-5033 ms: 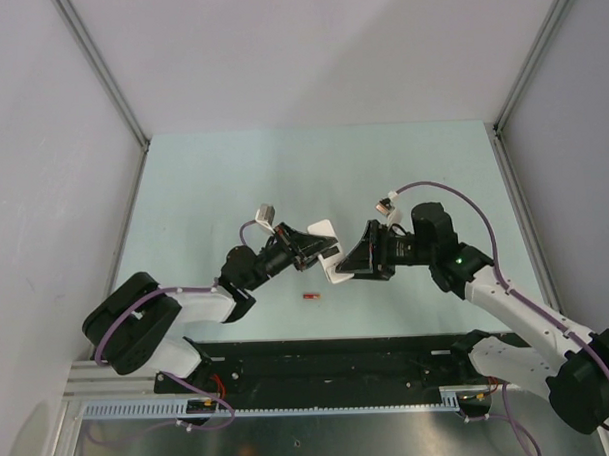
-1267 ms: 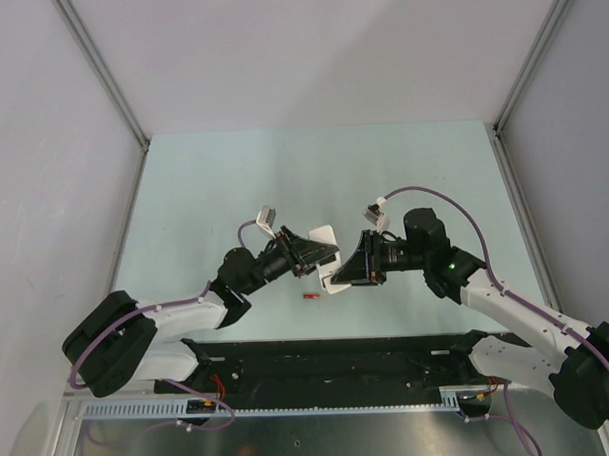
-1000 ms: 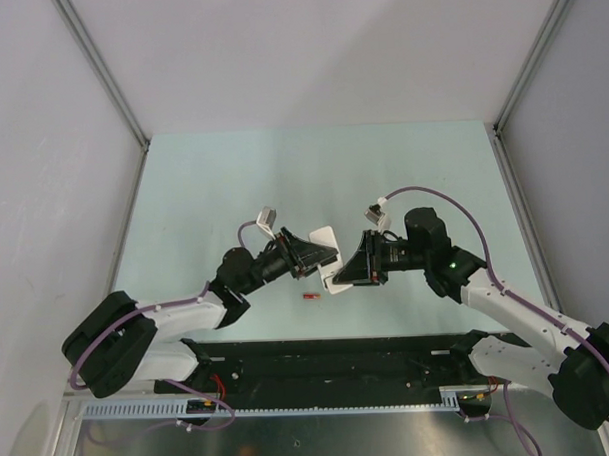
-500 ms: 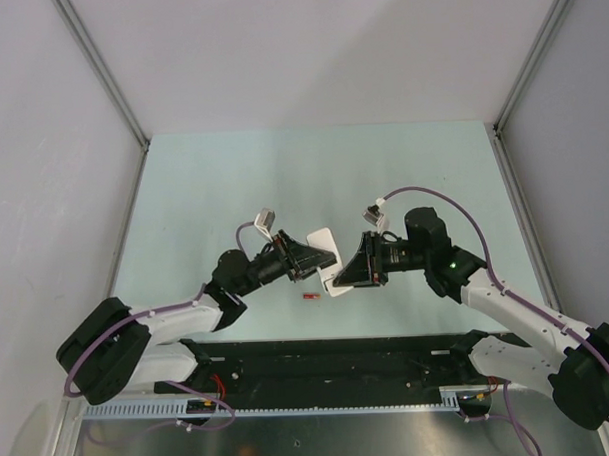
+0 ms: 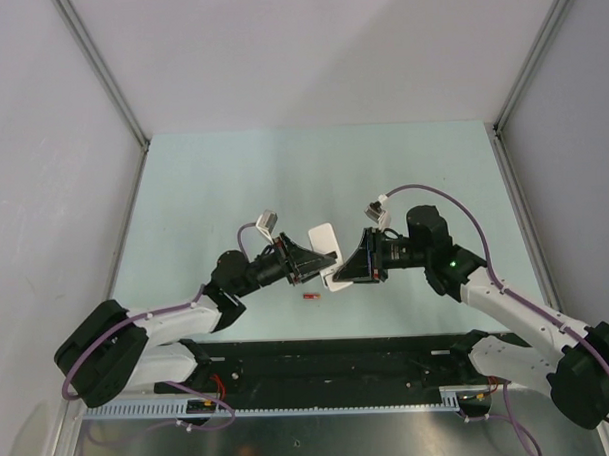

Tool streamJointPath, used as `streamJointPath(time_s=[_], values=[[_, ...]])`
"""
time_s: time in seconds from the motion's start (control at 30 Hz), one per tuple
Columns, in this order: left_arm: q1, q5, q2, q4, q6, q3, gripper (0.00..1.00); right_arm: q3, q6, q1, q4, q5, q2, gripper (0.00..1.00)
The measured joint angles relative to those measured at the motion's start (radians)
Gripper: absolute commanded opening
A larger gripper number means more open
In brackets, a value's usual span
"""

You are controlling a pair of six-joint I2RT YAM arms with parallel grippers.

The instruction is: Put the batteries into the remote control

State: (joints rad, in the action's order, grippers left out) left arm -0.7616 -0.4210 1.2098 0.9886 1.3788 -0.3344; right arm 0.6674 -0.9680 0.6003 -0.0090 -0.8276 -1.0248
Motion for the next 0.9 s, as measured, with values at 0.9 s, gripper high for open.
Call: streamJointPath(time_s=[0.9], values=[[-0.047,0.146,-0.024,-0.010,0.028,0.012,0.00,-0.001,0.011,0.008,-0.008,0.081,0.011,0.11]])
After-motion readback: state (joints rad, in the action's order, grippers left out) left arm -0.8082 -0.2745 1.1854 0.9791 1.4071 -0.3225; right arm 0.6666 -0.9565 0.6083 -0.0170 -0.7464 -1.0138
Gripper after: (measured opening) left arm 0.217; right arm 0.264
